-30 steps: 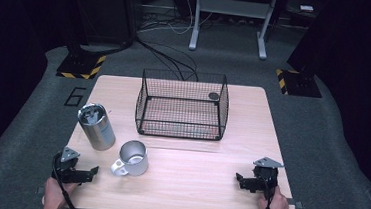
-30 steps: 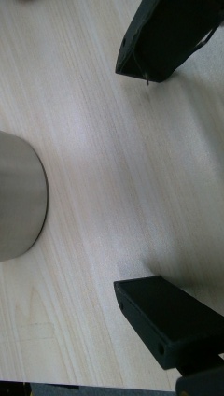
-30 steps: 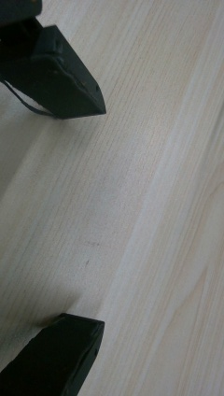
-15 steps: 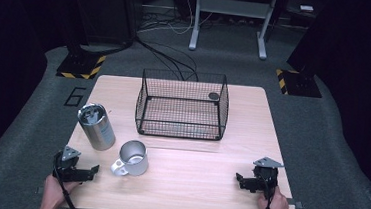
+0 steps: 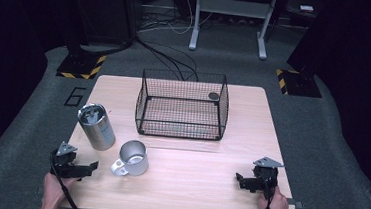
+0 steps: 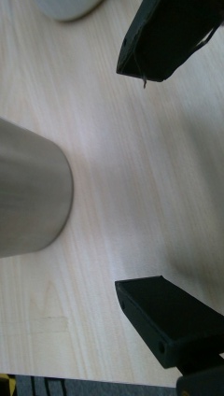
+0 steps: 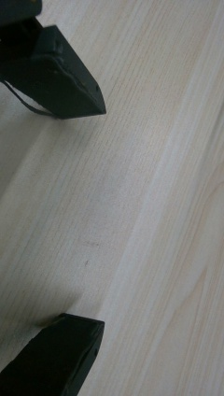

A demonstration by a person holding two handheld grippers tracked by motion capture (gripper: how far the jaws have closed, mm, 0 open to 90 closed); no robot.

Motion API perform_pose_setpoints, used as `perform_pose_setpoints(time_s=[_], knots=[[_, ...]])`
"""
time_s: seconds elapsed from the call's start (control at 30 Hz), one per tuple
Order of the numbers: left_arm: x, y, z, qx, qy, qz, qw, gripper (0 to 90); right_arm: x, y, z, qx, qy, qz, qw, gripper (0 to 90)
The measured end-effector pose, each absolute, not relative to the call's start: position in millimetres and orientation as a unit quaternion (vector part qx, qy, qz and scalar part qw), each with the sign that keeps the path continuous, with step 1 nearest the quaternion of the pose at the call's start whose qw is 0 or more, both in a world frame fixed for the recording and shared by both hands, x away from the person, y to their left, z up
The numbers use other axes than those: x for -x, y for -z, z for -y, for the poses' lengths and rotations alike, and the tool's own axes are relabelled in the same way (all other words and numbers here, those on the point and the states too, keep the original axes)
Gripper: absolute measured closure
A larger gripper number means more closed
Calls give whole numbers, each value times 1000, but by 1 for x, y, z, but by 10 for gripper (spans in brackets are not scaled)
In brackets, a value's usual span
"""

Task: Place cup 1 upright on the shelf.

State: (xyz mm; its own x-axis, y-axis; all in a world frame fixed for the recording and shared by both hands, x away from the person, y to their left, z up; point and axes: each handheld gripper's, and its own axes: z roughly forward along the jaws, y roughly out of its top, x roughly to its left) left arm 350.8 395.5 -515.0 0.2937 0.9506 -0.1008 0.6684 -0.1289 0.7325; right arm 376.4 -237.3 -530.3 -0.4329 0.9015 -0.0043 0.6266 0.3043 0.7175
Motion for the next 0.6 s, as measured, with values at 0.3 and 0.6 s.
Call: perform_pose_setpoints(time_s=[0.3,0.6], knots=[[-355,489,-396,-710,-211,-553,382,1,-376,530,237,-490,-329,-780,209,0],[-361,463,-391,-711,-216,-537,399,1,-376,530,237,-490,-329,-780,209,0]])
